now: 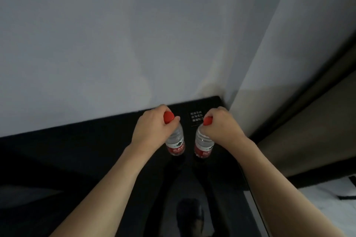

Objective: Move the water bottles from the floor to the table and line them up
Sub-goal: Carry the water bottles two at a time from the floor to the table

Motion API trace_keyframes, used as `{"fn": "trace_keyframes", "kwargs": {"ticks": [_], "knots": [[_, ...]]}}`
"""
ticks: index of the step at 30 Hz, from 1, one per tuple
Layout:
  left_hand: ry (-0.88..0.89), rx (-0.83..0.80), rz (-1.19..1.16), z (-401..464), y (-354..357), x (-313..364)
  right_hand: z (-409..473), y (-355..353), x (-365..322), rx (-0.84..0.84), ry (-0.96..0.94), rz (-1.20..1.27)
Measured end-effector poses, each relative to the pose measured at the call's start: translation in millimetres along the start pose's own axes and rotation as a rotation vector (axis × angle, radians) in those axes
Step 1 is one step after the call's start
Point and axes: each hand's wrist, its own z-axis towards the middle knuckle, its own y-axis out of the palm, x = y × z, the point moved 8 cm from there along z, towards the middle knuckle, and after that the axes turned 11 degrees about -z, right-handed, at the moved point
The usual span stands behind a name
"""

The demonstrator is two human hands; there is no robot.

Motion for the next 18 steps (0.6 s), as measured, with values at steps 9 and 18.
{"fn": "trace_keyframes", "kwargs": {"ticks": [9, 18], "knots": [[-0.053, -0.036, 0.070, 55, 6, -43, 78, 19, -35, -0.020, -0.115, -0.077], [-0.149, -0.092, 0.057, 64, 26, -73, 102, 31, -49, 0.007, -0.158, -0.103]]}}
